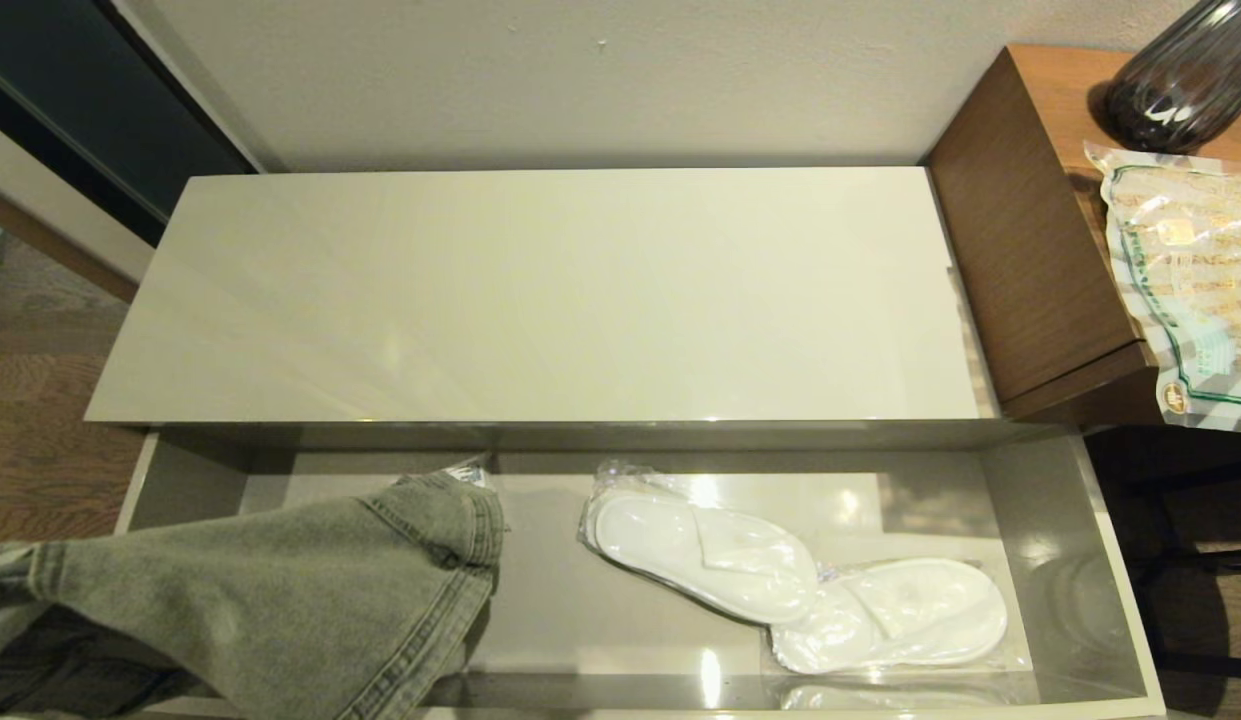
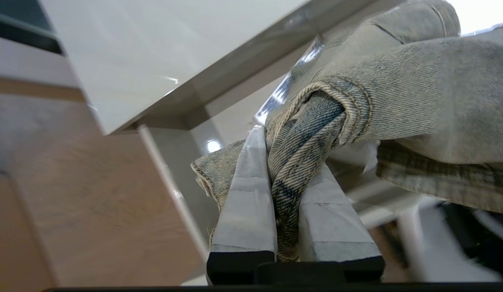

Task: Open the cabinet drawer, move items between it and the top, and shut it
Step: Put the shorts in the drawer

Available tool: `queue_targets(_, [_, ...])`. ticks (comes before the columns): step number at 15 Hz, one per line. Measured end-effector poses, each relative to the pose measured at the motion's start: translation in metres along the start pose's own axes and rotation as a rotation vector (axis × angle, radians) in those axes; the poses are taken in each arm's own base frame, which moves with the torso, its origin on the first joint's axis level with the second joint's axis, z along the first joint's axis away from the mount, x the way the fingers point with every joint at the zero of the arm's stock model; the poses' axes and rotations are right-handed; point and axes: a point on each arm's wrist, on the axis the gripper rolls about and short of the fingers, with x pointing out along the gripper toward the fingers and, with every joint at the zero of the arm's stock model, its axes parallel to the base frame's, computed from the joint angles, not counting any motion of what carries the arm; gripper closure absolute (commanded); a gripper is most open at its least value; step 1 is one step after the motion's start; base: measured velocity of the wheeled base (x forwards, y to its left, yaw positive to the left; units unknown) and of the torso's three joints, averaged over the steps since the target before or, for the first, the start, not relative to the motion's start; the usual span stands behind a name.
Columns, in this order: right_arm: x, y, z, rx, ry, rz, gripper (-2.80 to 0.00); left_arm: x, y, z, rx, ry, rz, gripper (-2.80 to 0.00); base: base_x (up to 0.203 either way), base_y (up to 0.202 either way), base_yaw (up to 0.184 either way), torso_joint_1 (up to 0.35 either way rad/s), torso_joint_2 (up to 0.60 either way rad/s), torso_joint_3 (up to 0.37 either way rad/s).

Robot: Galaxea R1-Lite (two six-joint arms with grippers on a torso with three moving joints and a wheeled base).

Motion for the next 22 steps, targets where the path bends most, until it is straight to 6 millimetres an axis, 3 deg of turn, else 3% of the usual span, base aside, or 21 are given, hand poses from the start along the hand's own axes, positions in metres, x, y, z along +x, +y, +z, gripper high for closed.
queue_targets(2, [0.000,0.000,0.000,0.000,0.000,0.000,0.00,0.020,0.007,0.011,-0.046,0.025,-0.009,0.00,0.000,0.000,0.000,0.000,0.00,0.000])
queue_targets(5, [0.000,0.000,0.000,0.000,0.000,0.000,0.00,0.039,0.007,0.012,-0.052,0.086,-0.055,0.00,0.000,0.000,0.000,0.000,0.00,0.000])
queue_targets(11, [0.000,0.000,0.000,0.000,0.000,0.000,0.00,0.076,-0.022,-0.030,-0.092,0.308,-0.220,0.00,0.000,0.000,0.000,0.000,0.00,0.000])
queue_targets(18, [0.000,0.000,0.000,0.000,0.000,0.000,0.00,0.126,-0.056,-0.036,-0.424,0.393,-0.314,0.00,0.000,0.000,0.000,0.000,0.00,0.000])
queue_targets(22, [0.000,0.000,0.000,0.000,0.000,0.000,0.00,0.146,-0.072,-0.041,-0.485,0.437,-0.338,0.00,0.000,0.000,0.000,0.000,0.00,0.000])
